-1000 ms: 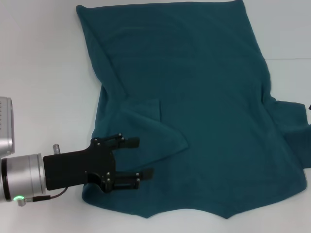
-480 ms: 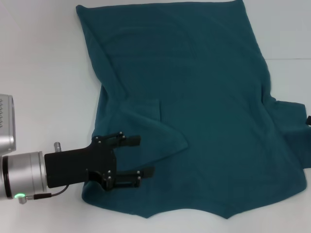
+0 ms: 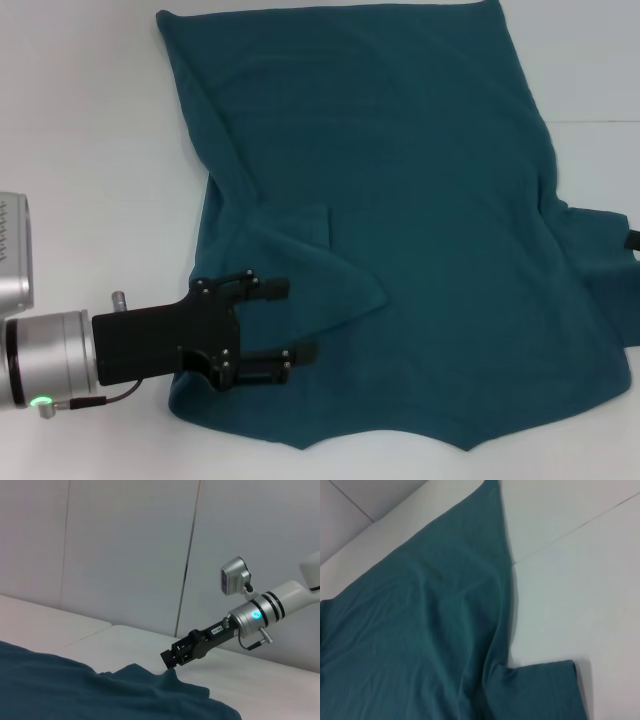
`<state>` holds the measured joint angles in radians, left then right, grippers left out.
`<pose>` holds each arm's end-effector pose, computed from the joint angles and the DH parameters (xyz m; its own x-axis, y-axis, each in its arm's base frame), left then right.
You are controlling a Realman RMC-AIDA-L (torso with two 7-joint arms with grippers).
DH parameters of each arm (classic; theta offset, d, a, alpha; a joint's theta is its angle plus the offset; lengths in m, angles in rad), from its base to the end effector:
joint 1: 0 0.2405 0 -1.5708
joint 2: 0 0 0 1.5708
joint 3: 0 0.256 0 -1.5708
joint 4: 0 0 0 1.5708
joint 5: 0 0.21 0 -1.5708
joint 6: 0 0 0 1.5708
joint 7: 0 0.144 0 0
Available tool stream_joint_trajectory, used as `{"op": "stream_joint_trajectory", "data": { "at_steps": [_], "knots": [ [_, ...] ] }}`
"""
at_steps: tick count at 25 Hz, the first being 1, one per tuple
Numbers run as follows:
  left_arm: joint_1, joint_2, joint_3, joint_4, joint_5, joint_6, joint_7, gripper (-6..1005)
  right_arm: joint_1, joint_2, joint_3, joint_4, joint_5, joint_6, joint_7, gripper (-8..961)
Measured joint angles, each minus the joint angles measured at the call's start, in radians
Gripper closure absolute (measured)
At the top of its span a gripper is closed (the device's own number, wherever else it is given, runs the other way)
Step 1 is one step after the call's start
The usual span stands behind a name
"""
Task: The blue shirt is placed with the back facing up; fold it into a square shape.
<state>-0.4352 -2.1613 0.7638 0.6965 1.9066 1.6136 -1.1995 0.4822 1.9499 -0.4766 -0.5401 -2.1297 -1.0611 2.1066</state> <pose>-0.2516 0.2972 -0.0274 0.7956 0.2034 0.5706 0.3381 -0.9307 -0.1396 0.3836 0.3527 0.0705 0.1115 -0.6882 -0.7169 -0.9874 0.0050 -0.1583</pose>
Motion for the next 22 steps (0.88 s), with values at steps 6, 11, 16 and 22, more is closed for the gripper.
{"op": "stream_joint_trajectory", "data": {
  "at_steps": [6, 11, 16, 22],
  "knots": [
    [0.000, 0.000, 0.000, 0.000, 0.000, 0.000, 0.000, 153, -0.002, -0.021, 0.000, 0.001, -0.024, -0.046, 0.040, 376],
    [-0.002, 0.000, 0.000, 0.000, 0.000, 0.000, 0.000, 153, -0.002, -0.022, -0.001, 0.005, -0.060, -0.054, 0.056, 395],
    [-0.004, 0.000, 0.000, 0.000, 0.000, 0.000, 0.000, 153, 0.002, -0.016, 0.000, 0.007, -0.062, -0.048, 0.055, 414],
    [-0.006, 0.000, 0.000, 0.000, 0.001, 0.000, 0.001, 153, 0.012, -0.008, 0.005, 0.008, -0.060, -0.041, 0.048, 437]
  ]
}}
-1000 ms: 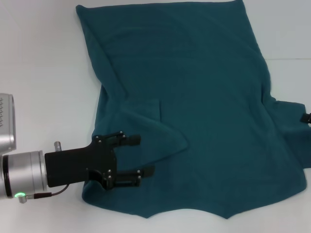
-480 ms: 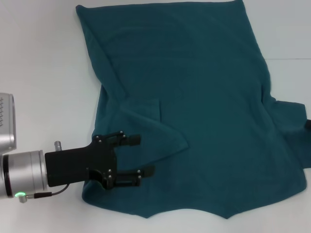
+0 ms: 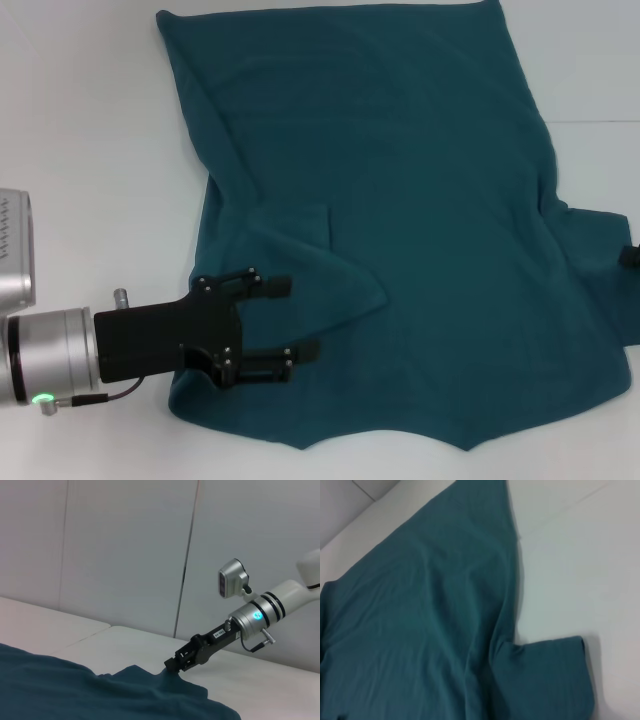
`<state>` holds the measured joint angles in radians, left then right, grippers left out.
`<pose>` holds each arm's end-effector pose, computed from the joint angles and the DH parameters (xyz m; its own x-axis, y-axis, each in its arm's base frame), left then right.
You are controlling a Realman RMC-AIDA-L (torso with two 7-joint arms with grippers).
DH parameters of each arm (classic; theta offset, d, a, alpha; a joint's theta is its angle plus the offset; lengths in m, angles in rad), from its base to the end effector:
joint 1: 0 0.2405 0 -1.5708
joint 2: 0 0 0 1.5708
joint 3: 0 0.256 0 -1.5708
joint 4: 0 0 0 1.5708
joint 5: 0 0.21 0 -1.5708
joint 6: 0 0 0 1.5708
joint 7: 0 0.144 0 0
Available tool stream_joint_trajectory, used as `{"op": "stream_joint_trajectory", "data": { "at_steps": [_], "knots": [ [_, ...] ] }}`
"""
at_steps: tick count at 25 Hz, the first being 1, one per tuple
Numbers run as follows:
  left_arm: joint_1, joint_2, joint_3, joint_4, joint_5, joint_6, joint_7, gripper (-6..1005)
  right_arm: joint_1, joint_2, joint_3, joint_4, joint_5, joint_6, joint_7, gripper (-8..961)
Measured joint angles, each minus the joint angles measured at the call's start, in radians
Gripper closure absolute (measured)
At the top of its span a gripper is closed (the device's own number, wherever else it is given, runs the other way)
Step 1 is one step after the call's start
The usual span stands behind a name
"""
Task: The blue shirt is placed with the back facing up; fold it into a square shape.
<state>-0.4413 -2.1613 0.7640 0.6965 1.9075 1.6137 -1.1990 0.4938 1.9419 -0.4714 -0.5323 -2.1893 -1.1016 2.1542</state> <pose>-0.2499 0.2986 -0.0275 0.7975 0.1983 0.5698 0.3317 -0.9330 -0.1394 0.3815 0.3501 0.0664 0.0889 -0.7314 -0.6761 -0.9902 0.0086 -0.1395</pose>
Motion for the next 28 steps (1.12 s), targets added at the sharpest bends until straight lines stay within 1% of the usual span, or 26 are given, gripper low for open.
{"op": "stream_joint_trajectory", "data": {
  "at_steps": [3, 9, 14, 19, 23, 28],
  "knots": [
    [0.000, 0.000, 0.000, 0.000, 0.000, 0.000, 0.003, 153, 0.001, 0.001, -0.004, 0.001, 0.000, 0.013, -0.002, 449],
    [0.000, 0.000, 0.000, 0.000, 0.000, -0.007, 0.005, 154, 0.003, 0.003, -0.005, 0.002, -0.001, 0.017, -0.003, 676],
    [0.000, 0.000, 0.002, 0.000, 0.000, -0.010, 0.004, 154, 0.003, 0.005, -0.004, 0.002, -0.001, 0.018, -0.007, 907],
    [0.000, 0.000, 0.002, 0.000, 0.001, -0.011, 0.003, 154, 0.002, 0.013, 0.008, -0.005, 0.010, 0.028, -0.026, 937],
    [0.000, 0.000, 0.002, 0.000, 0.001, -0.011, 0.001, 154, -0.010, 0.013, 0.040, -0.001, 0.067, 0.032, -0.067, 942],
    [0.000, -0.002, 0.000, 0.000, 0.000, -0.011, -0.001, 154, -0.021, 0.004, 0.069, 0.000, 0.092, 0.054, -0.084, 940]
  ]
}}
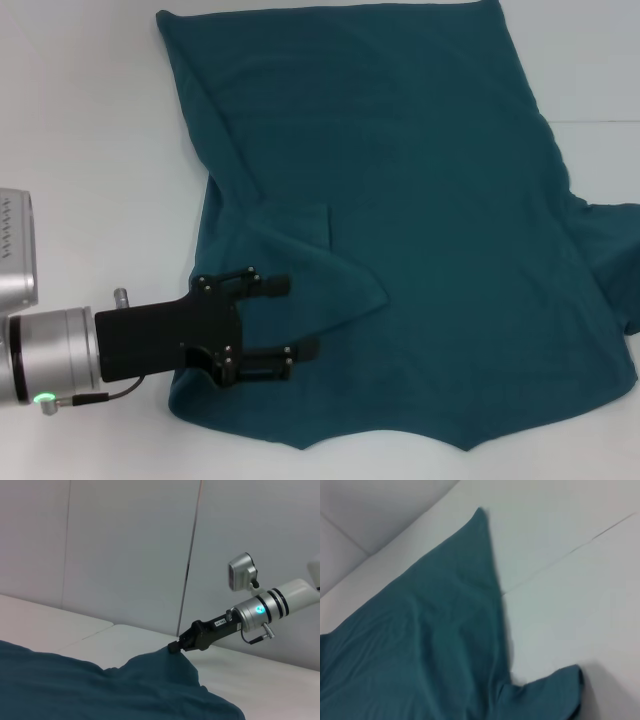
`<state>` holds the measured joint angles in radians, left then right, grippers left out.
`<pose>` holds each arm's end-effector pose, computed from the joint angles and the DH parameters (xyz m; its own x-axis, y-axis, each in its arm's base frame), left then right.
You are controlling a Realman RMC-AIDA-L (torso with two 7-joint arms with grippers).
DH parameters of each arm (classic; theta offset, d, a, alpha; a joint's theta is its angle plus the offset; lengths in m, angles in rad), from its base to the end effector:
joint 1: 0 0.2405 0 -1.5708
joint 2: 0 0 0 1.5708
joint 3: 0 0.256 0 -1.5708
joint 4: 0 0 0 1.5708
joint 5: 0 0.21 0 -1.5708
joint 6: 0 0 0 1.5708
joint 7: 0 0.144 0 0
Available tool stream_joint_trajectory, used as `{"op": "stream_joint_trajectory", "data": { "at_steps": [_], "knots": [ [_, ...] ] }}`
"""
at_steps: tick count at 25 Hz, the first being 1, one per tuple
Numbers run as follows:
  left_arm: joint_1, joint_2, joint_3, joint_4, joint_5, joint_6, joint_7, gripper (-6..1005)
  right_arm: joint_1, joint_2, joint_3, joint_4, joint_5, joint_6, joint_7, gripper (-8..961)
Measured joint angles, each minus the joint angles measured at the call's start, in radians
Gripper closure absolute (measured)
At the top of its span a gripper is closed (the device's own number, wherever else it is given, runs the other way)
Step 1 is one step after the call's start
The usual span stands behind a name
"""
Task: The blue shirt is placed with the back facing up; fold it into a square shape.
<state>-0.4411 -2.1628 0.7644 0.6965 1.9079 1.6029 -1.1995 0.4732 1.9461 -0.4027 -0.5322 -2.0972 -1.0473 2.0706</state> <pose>-0.2505 0.2996 -0.0283 0.7988 0.2006 0.5672 0.3372 -0.9301 -0.1459 0.3914 0.3511 0.0829 0.0835 -0.6252 -0.7760 -0.9898 0.0379 -0.1371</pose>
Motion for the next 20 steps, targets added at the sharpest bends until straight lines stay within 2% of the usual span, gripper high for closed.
{"op": "stream_joint_trajectory", "data": {
  "at_steps": [12, 20],
  "knots": [
    [0.002, 0.000, -0.001, -0.002, -0.001, 0.000, 0.000, 154, 0.018, -0.006, -0.001, -0.022, 0.001, 0.032, -0.023, 937],
    [0.000, 0.000, -0.001, -0.002, -0.001, -0.001, 0.000, 154, 0.047, -0.020, -0.010, -0.026, 0.001, 0.062, -0.024, 934]
  ]
}}
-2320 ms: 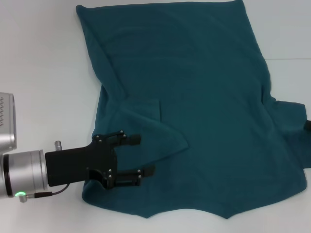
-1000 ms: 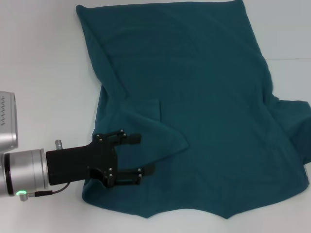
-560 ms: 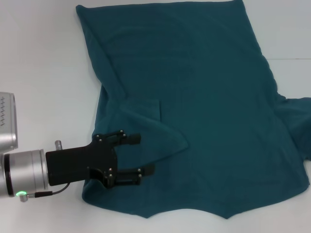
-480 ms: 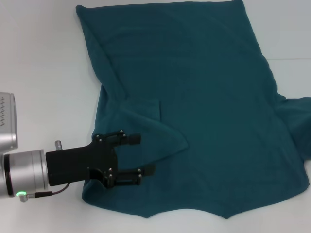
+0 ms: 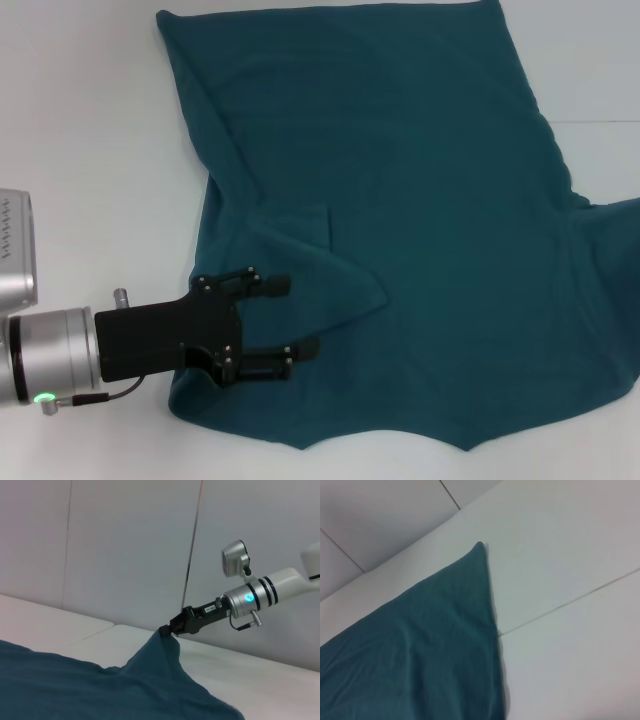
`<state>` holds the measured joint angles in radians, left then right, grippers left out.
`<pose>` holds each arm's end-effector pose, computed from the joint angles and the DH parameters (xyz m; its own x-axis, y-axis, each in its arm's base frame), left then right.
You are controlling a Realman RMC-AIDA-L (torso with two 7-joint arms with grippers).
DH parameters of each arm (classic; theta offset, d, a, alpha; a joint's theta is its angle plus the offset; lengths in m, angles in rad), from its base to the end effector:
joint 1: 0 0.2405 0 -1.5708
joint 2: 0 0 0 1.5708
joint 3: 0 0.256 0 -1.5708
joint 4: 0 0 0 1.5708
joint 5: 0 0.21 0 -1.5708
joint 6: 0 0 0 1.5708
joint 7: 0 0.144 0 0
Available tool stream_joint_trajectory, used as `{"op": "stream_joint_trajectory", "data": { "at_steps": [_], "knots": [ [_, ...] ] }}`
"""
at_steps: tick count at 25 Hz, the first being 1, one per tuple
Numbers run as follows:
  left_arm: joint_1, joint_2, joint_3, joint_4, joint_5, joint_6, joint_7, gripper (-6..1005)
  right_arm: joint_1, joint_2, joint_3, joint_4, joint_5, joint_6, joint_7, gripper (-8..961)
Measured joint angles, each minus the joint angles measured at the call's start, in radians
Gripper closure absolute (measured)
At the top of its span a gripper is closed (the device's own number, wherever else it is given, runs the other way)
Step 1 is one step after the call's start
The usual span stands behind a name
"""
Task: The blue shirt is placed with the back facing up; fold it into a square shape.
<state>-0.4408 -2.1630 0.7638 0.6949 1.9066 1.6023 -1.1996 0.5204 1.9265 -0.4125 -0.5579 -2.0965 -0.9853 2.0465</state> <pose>-0.2506 0.2995 -0.0284 0.7973 0.2020 0.5688 0.3394 -0.9293 -0.1456 0.3820 0.3758 0.1035 0.1789 -0.5820 -0.7933 -0.9737 0.0107 -0.2274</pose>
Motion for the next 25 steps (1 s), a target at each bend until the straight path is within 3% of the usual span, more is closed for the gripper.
{"op": "stream_joint_trajectory", "data": {
  "at_steps": [9, 17, 25],
  "knots": [
    [-0.001, 0.000, 0.000, -0.003, -0.001, -0.009, 0.000, 154, 0.030, 0.002, -0.020, -0.001, -0.003, -0.006, -0.012, 931],
    [-0.004, 0.000, 0.000, -0.012, -0.004, -0.027, -0.011, 154, 0.068, 0.017, -0.089, 0.007, 0.000, -0.107, -0.073, 929],
    [-0.002, 0.000, -0.001, -0.015, -0.018, -0.029, -0.015, 154, 0.131, 0.045, -0.139, 0.011, 0.000, -0.166, -0.089, 926]
  ]
}}
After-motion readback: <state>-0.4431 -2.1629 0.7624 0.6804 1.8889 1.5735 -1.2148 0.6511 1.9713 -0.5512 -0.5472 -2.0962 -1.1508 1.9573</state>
